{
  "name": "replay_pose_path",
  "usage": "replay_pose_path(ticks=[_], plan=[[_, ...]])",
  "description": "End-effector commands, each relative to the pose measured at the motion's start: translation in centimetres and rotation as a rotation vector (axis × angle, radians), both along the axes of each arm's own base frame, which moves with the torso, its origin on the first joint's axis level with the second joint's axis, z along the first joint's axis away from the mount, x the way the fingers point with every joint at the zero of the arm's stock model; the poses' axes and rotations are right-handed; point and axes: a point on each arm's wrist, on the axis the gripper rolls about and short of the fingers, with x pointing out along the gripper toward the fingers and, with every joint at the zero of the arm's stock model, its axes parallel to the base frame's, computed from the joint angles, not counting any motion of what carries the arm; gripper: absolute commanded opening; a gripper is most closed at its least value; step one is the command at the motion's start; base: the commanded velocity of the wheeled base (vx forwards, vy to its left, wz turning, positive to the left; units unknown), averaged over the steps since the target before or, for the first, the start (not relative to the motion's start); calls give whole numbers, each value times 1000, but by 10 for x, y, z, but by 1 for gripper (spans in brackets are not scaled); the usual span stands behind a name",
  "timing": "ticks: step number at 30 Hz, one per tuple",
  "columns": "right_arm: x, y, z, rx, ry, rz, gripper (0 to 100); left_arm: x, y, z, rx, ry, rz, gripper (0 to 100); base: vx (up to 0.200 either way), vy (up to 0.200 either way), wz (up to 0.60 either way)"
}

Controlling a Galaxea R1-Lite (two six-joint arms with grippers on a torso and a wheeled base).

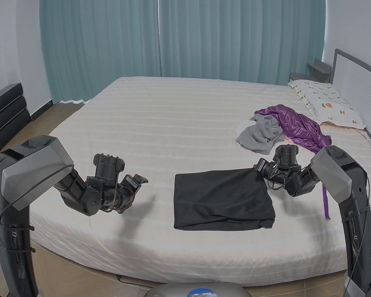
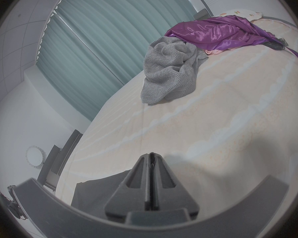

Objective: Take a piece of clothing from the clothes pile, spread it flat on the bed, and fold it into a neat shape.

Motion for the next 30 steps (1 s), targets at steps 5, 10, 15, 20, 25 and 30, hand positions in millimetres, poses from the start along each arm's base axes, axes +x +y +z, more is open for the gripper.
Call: replay_pose_path(ticks=[5,10,15,20,25,30], plan=[[1,-5,-1,0,6,-9,0,0,0,-1,0,2,1,100,0,0,0],[-5,-6,13,30,-2,-25,100,0,0,0,0,0,1,100,0,0,0],[-37,-15,37,78,-3,-45,100,0,0,1,-5,2,4,100,0,0,0],[-93,-18,44,85,23,-16,100,-3,2,0,-8,9,-1,100,0,0,0],[-161,-17,45,104,74,58,100,-4,2,0,-12,12,-4,100,0,0,0],[-195,-15,39,115,112,90,100,-4,2,0,-10,13,-5,100,0,0,0]])
